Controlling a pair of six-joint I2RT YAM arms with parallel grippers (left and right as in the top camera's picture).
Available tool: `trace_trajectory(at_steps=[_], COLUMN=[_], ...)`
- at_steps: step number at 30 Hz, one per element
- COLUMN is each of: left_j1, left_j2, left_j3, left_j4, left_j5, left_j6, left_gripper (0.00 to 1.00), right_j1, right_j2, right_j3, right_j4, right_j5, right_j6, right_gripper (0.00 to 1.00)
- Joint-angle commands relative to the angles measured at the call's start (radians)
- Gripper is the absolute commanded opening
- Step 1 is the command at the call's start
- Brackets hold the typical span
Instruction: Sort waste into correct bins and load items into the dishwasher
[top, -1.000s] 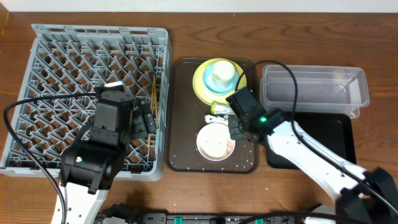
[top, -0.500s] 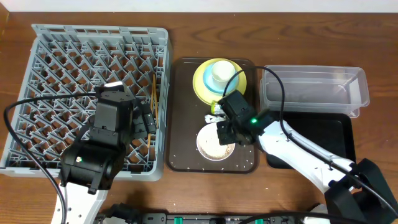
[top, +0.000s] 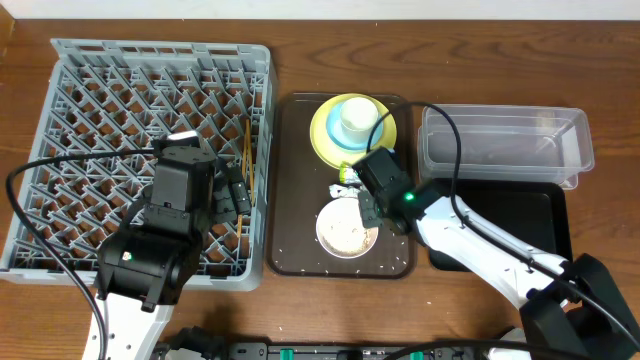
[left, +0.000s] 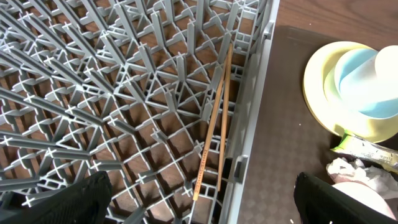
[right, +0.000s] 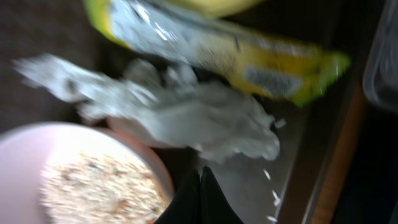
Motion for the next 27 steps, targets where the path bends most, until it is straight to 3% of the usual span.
trace_trajectory(at_steps=[1,9,15,20,23,25,27], left_j1=[0.005,0.005,0.004,0.005,0.005,0.005,0.004], left_j2=[0.0,0.0,0.0,0.0,0.0,0.0,0.0], left_j3=[0.005,0.005,0.005,0.005,0.005,0.005,0.005], left_j4=[0.0,0.0,0.0,0.0,0.0,0.0,0.0], left_j5=[-0.005,-0.005,-0.005,-0.005,-0.005,-0.005,-0.005], left_j6=[-0.009,-0.009,-0.009,-0.009,-0.009,-0.009,-0.009], left_gripper=[0.94,0.95,0.95,0.95,0.94,0.94,0.94], right_j1=[0.008,0.033,0.097,0.085,0.039,0.021,0.006], right_j2=[0.005,0.005,0.005,-0.023,-0.086,-0.101,-0.093], right_j3=[-0.048,-0.05,-0.05,-0.001,0.076,0.093,0.085], right_j4=[0.006,0.113,0.138,0.118,0.114,0.118,0.11], right_j5=[-0.034,-0.429,-0.449,-0.355,-0.265,-0.207,-0.116], right_j6=[0.037,-0.045,-0.126,-0.182,-0.18,-0.159,-0.046], right_gripper=[0.01,0.01,0.02,0.15,0.45,0.49,0.62])
